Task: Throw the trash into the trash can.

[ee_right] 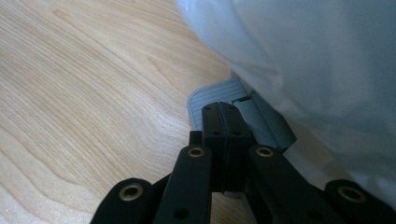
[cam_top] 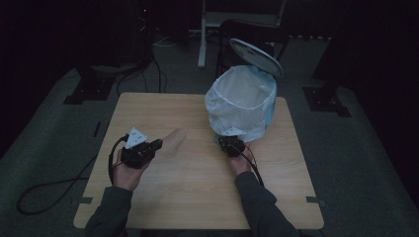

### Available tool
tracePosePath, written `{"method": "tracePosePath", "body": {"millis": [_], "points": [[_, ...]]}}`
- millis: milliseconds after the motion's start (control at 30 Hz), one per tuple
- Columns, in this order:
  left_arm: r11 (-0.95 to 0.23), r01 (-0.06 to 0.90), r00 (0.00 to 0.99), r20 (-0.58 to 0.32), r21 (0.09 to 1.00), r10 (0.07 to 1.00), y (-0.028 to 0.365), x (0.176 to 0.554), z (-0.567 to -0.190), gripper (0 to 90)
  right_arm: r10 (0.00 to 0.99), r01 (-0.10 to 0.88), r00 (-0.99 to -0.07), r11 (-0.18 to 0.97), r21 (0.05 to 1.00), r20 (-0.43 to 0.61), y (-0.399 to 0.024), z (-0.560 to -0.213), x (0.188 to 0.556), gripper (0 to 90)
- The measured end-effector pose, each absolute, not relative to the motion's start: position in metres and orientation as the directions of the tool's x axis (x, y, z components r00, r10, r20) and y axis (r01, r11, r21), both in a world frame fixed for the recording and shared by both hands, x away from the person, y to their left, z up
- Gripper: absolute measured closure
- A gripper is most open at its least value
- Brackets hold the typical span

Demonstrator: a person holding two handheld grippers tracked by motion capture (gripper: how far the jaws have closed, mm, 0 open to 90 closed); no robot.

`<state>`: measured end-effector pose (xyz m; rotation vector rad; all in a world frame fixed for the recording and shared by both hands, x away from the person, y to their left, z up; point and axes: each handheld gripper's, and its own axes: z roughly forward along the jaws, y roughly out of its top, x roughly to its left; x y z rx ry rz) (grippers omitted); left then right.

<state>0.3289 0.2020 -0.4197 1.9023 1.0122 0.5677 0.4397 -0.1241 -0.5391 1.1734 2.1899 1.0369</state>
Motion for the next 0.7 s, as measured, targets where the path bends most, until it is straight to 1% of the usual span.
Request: {"method": "tracePosePath", "body": {"millis": [267, 700], "points": [[-0.298, 0.405, 0.572, 0.015, 0.865, 0.820, 0.199, 0.338, -0.411, 87.2, 0.841, 0.509, -0.540, 0.353, 0.785, -0.028, -0.125, -0.539, 0.440, 90.0], [-0.280, 0.384, 0.581, 0.005, 0.880, 0.814, 0.195, 0.348, -0.399, 87.2, 0.842, 0.509, -0.539, 0.350, 0.787, -0.026, -0.125, -0.539, 0.440, 90.0]]}}
